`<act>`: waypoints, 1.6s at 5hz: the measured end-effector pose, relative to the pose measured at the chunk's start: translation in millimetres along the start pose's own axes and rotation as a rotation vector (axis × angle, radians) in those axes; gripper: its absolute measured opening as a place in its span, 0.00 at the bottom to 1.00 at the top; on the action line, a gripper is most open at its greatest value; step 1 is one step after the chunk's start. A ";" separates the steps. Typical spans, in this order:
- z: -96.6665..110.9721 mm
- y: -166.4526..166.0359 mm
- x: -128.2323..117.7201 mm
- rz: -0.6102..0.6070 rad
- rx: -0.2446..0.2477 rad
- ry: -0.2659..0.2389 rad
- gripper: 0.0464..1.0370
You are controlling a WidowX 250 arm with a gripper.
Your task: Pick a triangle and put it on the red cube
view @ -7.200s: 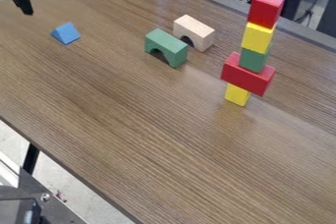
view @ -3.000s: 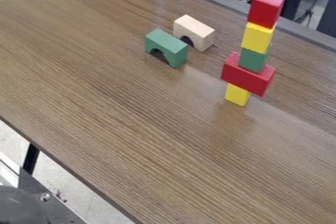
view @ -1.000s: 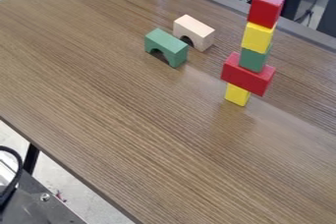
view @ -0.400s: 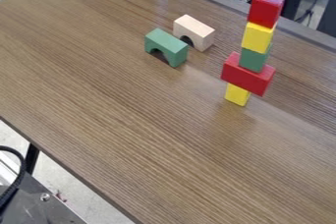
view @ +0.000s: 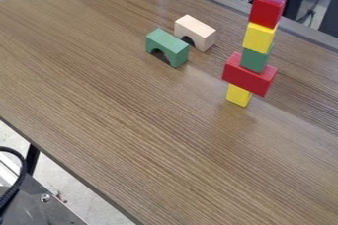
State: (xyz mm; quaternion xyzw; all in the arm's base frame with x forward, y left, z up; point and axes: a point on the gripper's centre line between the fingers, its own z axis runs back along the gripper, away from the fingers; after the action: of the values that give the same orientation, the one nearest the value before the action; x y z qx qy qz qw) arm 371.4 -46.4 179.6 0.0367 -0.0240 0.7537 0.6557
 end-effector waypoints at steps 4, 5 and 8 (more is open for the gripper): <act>-6.6 2.4 -1.6 0.012 0.007 -0.002 0.49; -4.9 4.5 -1.1 0.015 0.006 -0.001 0.49; 5.3 14.1 0.2 0.015 -0.011 0.021 0.49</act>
State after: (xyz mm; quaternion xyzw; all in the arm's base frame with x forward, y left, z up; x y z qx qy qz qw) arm 357.6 -48.6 185.0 0.0249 -0.0217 0.7589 0.6504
